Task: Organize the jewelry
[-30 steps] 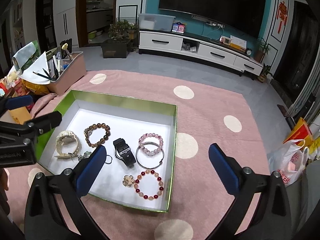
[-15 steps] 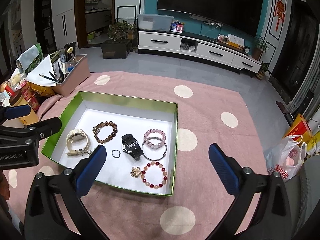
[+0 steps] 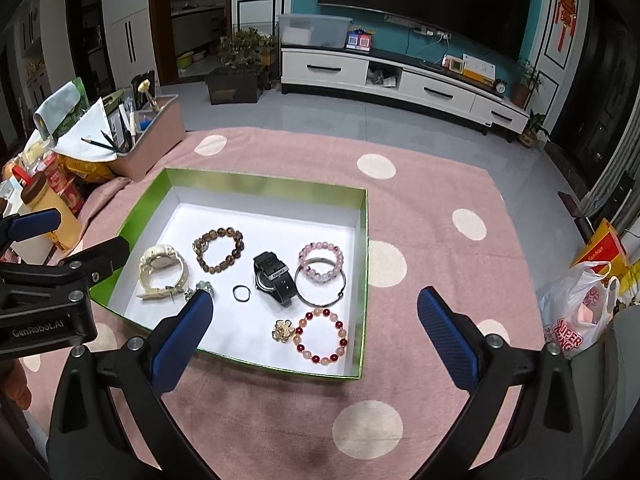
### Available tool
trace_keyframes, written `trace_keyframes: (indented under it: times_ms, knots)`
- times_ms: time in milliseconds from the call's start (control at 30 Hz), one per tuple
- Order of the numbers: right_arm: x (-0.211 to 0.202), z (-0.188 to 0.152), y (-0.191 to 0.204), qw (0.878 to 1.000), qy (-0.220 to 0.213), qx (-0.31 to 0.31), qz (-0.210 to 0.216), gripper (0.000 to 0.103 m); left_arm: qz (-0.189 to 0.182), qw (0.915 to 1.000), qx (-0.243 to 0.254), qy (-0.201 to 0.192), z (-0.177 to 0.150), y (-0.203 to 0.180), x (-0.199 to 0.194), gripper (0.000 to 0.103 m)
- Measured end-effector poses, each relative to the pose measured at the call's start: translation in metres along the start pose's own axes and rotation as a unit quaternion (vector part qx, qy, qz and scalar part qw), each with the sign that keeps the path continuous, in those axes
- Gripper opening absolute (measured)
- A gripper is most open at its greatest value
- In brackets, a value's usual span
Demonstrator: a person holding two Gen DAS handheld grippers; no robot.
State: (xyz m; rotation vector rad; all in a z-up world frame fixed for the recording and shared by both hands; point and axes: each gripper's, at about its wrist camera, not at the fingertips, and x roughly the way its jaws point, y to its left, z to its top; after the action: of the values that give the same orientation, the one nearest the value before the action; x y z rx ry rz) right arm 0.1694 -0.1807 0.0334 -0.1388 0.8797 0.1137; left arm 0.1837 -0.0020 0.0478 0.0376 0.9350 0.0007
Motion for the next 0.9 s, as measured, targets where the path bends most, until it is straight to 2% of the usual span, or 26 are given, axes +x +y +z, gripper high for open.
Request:
trace_keyframes:
  times_ms: [500, 900]
  knots:
    - [0.012, -0.002, -0.003, 1.000, 0.009, 0.009, 0.001, 0.102, 0.012, 0.9998, 0.007, 0.011, -0.006, -0.001, 0.014, 0.101]
    - [0.013, -0.004, -0.006, 1.000, 0.008, 0.009, -0.003, 0.102, 0.017, 0.9998, 0.010, 0.005, -0.007, 0.001, 0.014, 0.101]
